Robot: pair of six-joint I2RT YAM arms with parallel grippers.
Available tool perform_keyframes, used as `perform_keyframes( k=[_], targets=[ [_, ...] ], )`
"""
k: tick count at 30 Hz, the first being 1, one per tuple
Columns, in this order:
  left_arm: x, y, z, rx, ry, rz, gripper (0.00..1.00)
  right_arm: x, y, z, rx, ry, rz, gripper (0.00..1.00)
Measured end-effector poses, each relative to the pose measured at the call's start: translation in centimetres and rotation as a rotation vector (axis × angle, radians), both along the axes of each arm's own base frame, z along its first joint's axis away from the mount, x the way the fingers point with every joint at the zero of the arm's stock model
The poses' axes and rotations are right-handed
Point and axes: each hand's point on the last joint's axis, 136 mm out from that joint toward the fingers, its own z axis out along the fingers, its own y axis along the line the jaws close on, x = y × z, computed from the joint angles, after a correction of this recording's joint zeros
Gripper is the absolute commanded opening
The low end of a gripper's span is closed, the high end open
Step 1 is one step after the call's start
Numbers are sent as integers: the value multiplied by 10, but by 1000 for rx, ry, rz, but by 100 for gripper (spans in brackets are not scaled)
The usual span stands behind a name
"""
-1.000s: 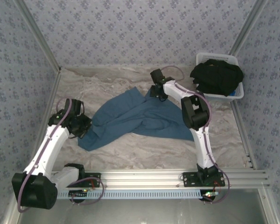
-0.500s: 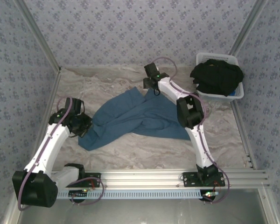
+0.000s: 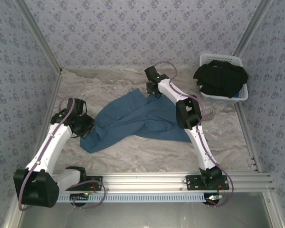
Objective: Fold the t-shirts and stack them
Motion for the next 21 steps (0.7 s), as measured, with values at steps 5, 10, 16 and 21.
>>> perform_keyframes(
  k=[5,10,16,21],
  targets=[
    [3,-1,-2,-1,3,0,0,-1,0,0,-5,2,0,41],
    [6,-2,0,-8,-10,-3,0,-2,-3,-1,-4,8,-27,7],
    [7,-2,2,-9,-14,-4,0,-9,-10,4,3,25,-44,0],
    [18,-3,16,-5,-51,-19,0,-16,-11,45,54,-9,-34,0]
  ],
)
